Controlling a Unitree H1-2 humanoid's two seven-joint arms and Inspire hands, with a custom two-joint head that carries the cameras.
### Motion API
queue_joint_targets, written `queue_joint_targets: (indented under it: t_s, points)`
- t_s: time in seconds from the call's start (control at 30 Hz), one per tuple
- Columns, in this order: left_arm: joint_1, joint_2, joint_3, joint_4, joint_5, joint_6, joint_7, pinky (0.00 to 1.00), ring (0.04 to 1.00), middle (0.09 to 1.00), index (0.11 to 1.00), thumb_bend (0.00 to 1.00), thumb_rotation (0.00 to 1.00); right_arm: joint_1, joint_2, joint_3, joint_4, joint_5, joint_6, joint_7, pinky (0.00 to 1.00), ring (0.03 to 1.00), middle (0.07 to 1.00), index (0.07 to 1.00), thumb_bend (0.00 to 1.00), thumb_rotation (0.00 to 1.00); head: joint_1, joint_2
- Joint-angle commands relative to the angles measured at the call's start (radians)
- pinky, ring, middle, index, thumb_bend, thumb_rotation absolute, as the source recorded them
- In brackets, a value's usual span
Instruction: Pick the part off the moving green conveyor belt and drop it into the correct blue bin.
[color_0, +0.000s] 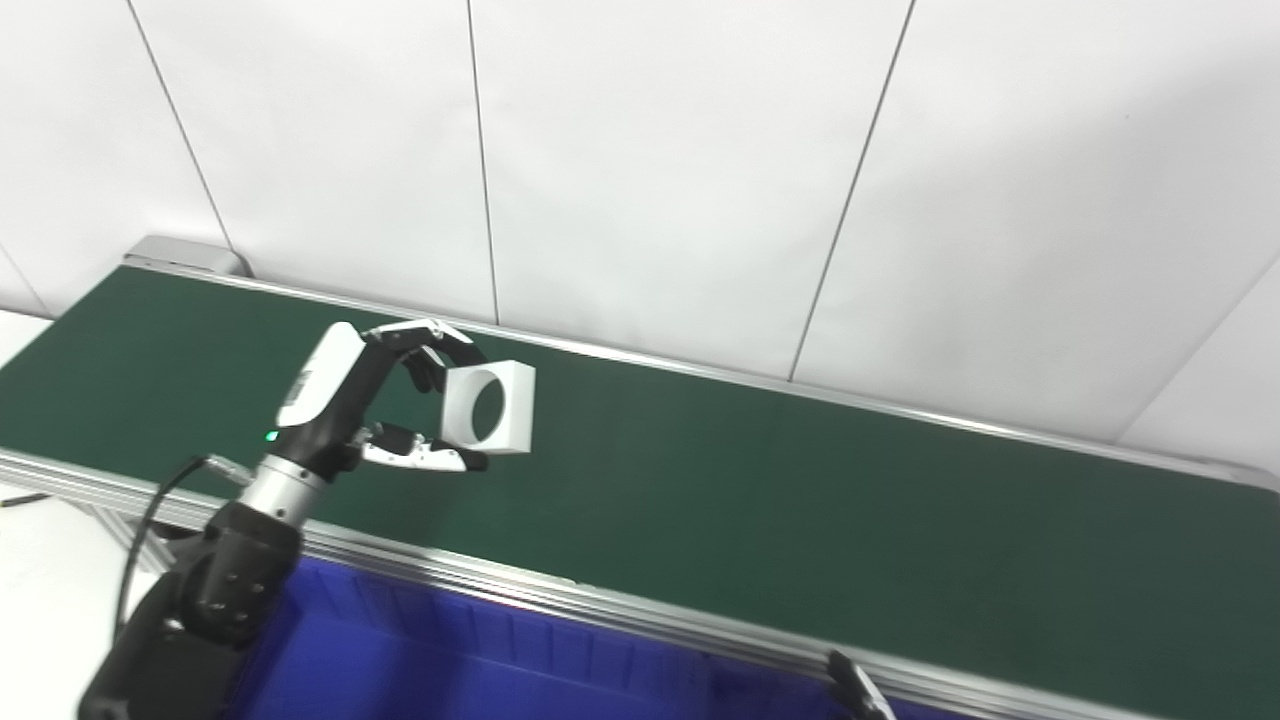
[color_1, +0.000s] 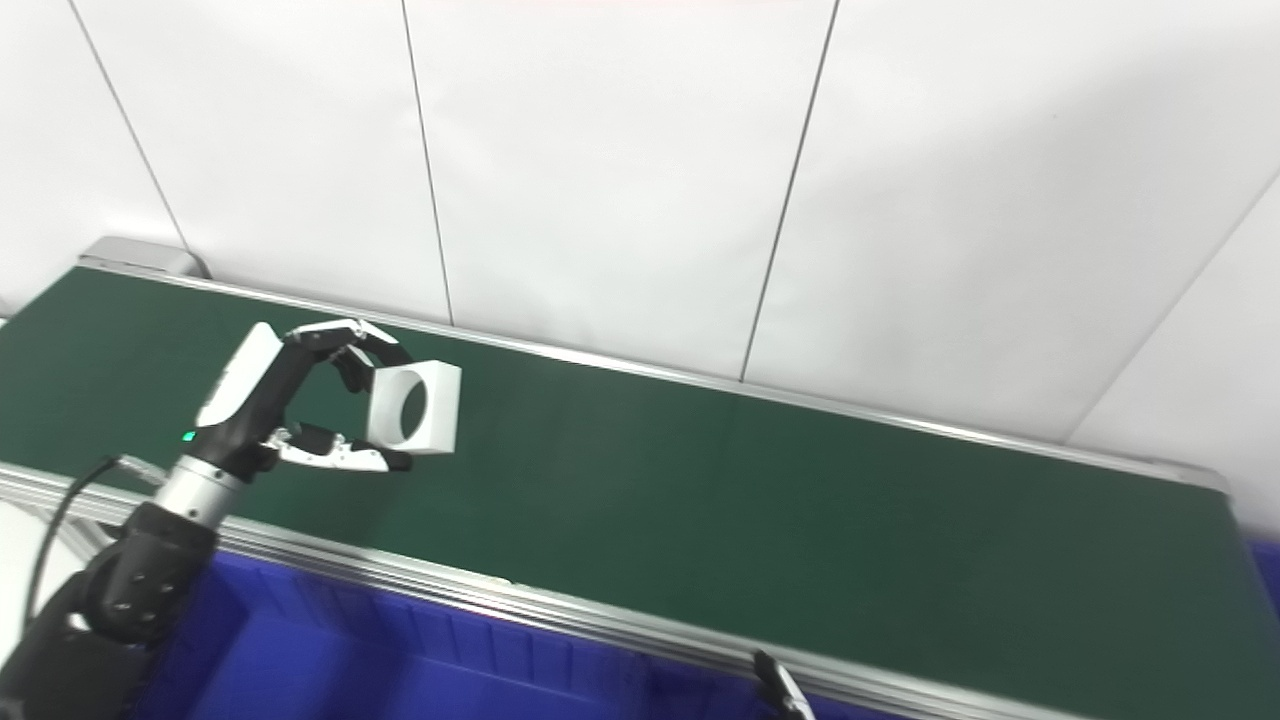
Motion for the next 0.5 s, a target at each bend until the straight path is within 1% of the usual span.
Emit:
queue_joint_targets:
  t_s: [0.0, 0.03, 0.07, 0.13, 0.17, 0.23, 0.27, 0.3, 0.33, 0.37, 0.43, 0.47]
  points:
    - [0.004, 0.037, -0.007, -0.021, -0.031, -0.040, 0.019, 0.41, 0.446, 0.508, 0.476, 0.50, 0.00, -0.002, 0.007, -0.010, -0.025, -0.001, -0.045, 0.002, 0.81, 0.864, 0.893, 0.910, 0.92, 0.52, -0.001, 0.017]
    - [0.010, 0.040, -0.013, -0.024, -0.036, -0.040, 0.018, 0.42, 0.449, 0.508, 0.476, 0.50, 0.00, -0.002, 0.008, -0.013, -0.024, 0.002, -0.048, 0.001, 0.81, 0.862, 0.890, 0.909, 0.93, 0.53, 0.001, 0.039]
    - [0.018, 0.040, -0.019, -0.028, -0.040, -0.040, 0.016, 0.42, 0.450, 0.506, 0.478, 0.50, 0.00, -0.002, 0.009, -0.015, -0.025, 0.007, -0.047, 0.005, 0.81, 0.860, 0.888, 0.909, 0.94, 0.54, 0.003, 0.046]
    - [0.025, 0.041, -0.025, -0.033, -0.043, -0.040, 0.016, 0.40, 0.438, 0.506, 0.486, 0.50, 0.00, -0.001, 0.010, -0.018, -0.029, 0.013, -0.044, 0.011, 0.82, 0.864, 0.889, 0.914, 0.94, 0.55, 0.003, 0.046]
    - [0.039, 0.036, -0.029, -0.044, -0.050, -0.040, 0.008, 0.40, 0.441, 0.505, 0.485, 0.50, 0.00, 0.000, 0.008, -0.020, -0.039, 0.019, -0.036, 0.019, 0.82, 0.868, 0.892, 0.916, 0.94, 0.55, 0.010, 0.073]
    - [0.068, 0.024, -0.030, -0.071, -0.047, -0.037, -0.007, 0.39, 0.443, 0.505, 0.483, 0.50, 0.00, 0.003, 0.005, -0.024, -0.058, 0.030, -0.027, 0.033, 0.82, 0.871, 0.897, 0.919, 0.94, 0.55, 0.016, 0.087]
    - [0.082, 0.019, -0.032, -0.084, -0.044, -0.036, -0.013, 0.35, 0.417, 0.508, 0.484, 0.50, 0.00, 0.004, 0.005, -0.026, -0.066, 0.032, -0.020, 0.039, 0.82, 0.870, 0.896, 0.920, 0.95, 0.56, 0.016, 0.087]
    - [0.090, 0.017, -0.033, -0.091, -0.041, -0.035, -0.016, 0.32, 0.432, 0.505, 0.479, 0.50, 0.00, 0.005, 0.005, -0.028, -0.071, 0.033, -0.015, 0.043, 0.82, 0.871, 0.896, 0.921, 0.95, 0.56, 0.016, 0.087]
    - [0.101, 0.014, -0.035, -0.103, -0.043, -0.033, -0.024, 0.30, 0.439, 0.503, 0.477, 0.50, 0.00, 0.007, 0.005, -0.031, -0.078, 0.033, -0.010, 0.048, 0.82, 0.871, 0.897, 0.922, 0.95, 0.57, 0.017, 0.098]
    - [0.112, 0.010, -0.037, -0.115, -0.043, -0.031, -0.030, 0.31, 0.417, 0.508, 0.481, 0.50, 0.00, 0.009, 0.005, -0.034, -0.086, 0.032, -0.005, 0.053, 0.82, 0.870, 0.896, 0.922, 0.95, 0.57, 0.016, 0.105]
    - [0.138, -0.002, -0.044, -0.137, -0.051, -0.033, -0.041, 0.38, 0.434, 0.506, 0.480, 0.50, 0.00, 0.012, 0.006, -0.039, -0.097, 0.032, 0.000, 0.059, 0.81, 0.867, 0.896, 0.918, 0.93, 0.55, 0.014, 0.110]
    - [0.155, -0.010, -0.048, -0.148, -0.051, -0.032, -0.046, 0.39, 0.440, 0.505, 0.479, 0.50, 0.00, 0.014, 0.008, -0.042, -0.101, 0.033, 0.003, 0.062, 0.80, 0.867, 0.895, 0.917, 0.93, 0.55, 0.014, 0.115]
